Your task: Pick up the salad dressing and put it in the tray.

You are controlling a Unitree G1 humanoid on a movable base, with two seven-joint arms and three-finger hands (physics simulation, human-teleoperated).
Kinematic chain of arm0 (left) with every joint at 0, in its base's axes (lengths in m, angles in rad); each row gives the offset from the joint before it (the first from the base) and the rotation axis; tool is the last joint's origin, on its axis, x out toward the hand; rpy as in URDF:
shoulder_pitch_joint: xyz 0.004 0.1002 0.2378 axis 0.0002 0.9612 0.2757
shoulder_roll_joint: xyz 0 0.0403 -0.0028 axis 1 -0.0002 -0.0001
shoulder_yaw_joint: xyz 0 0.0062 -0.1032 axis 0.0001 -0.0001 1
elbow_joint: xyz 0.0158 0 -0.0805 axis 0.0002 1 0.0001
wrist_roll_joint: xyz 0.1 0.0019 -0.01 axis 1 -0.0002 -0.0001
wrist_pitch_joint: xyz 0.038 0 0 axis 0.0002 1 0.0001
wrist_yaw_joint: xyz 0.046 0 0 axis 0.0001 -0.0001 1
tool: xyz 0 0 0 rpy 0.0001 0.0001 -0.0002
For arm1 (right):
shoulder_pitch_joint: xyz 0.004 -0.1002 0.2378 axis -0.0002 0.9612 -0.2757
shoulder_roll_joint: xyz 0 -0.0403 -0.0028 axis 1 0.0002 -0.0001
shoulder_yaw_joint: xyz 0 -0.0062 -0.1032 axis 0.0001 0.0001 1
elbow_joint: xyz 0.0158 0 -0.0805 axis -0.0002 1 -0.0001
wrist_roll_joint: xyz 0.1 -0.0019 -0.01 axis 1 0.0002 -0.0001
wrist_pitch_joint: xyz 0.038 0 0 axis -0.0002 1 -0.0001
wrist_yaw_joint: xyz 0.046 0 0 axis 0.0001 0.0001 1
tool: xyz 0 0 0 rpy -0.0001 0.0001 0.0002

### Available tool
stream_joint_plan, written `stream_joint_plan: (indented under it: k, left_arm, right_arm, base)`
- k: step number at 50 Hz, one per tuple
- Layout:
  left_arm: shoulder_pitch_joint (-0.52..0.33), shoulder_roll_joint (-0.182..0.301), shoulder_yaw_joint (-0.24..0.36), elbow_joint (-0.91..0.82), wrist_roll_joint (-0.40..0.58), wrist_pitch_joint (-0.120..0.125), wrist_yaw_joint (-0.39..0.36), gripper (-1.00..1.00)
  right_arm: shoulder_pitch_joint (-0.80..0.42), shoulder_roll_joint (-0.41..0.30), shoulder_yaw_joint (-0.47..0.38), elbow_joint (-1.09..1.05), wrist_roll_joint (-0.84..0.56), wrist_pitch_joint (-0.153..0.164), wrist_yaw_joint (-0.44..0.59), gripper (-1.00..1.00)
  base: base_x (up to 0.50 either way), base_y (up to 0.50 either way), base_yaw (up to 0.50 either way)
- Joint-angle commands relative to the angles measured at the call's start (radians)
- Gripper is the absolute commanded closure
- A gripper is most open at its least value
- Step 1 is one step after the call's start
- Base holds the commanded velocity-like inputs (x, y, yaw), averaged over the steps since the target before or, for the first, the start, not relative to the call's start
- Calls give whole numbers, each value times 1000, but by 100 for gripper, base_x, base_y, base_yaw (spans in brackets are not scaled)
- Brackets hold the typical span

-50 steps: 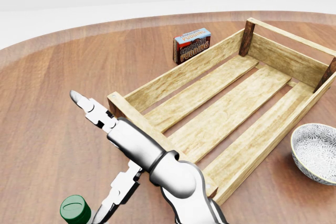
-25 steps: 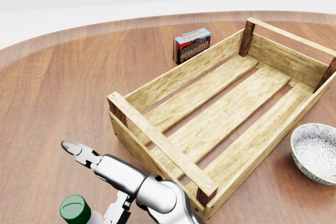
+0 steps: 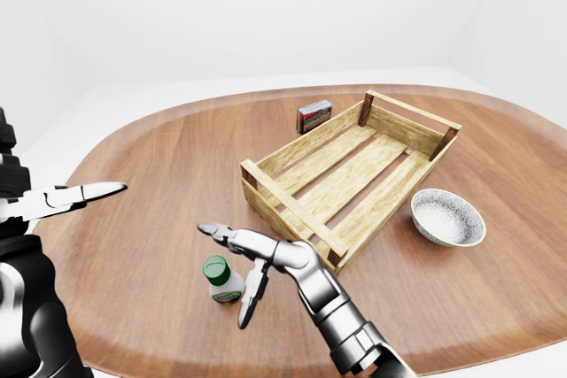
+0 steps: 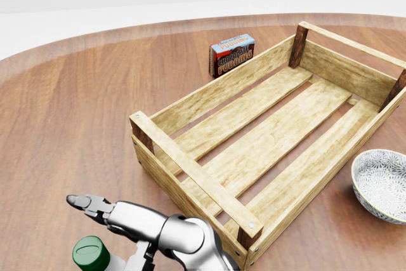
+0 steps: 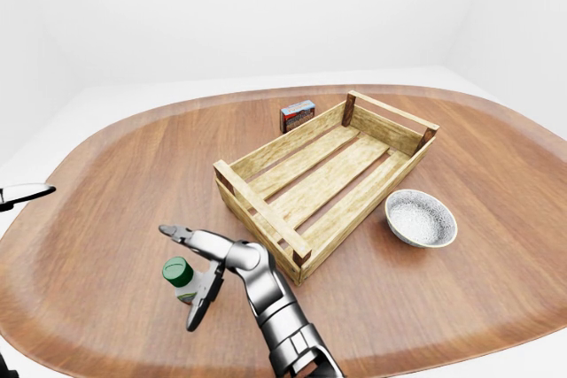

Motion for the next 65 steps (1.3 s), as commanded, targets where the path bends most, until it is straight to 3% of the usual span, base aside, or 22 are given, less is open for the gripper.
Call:
stream_joint_plan:
  k: [1, 4, 14, 23, 30, 43, 48, 55, 56, 65]
  left_arm:
    - [2, -3, -4, 3, 4, 0, -3, -100]
    - [3, -5, -5, 1, 5, 0, -3, -100]
    - [2, -5, -5, 5, 5, 0, -5, -100]
    - [0, -5, -7, -4, 5, 0, -3, -100]
    - [1, -3, -3, -13, 5, 0, -1, -100]
    - [-2, -3, -6, -20, 12, 0, -3, -100]
    - [-6, 0, -3, -20, 11, 0, -4, -100]
    - [-5, 14, 28, -17, -15, 0, -7, -100]
    - [-4, 16, 30, -16, -17, 0, -6, -100]
    - [8, 11, 28, -14, -22, 0, -6, -100]
  right_arm:
    - [-119, -1, -59, 172, 3, 0, 5, -100]
    - [-176, 0, -87, 267, -4, -2, -12, -100]
    - [-302, 18, -127, 484, -20, -91, -5, -100]
    - [-311, 37, -130, 499, -25, -98, 5, -100]
    - [-339, 48, -139, 572, -20, -131, 5, -100]
    - [-368, 67, -157, 656, -16, -140, 5, -100]
    - [-397, 82, -159, 691, -18, -108, 5, -100]
    - [-431, 82, -163, 746, -34, -107, 5, -100]
    - [-434, 82, -167, 748, -33, -109, 5, 100]
    - [-418, 82, -167, 729, -40, -128, 5, 100]
  base:
    - [0, 0, 0]
    - [0, 0, 0]
    - [0, 0, 0]
    - [0, 0, 0]
    - [0, 0, 0]
    - [0, 0, 0]
    - [0, 0, 0]
    - [0, 0, 0]
    - [0, 0, 0]
    - [0, 0, 0]
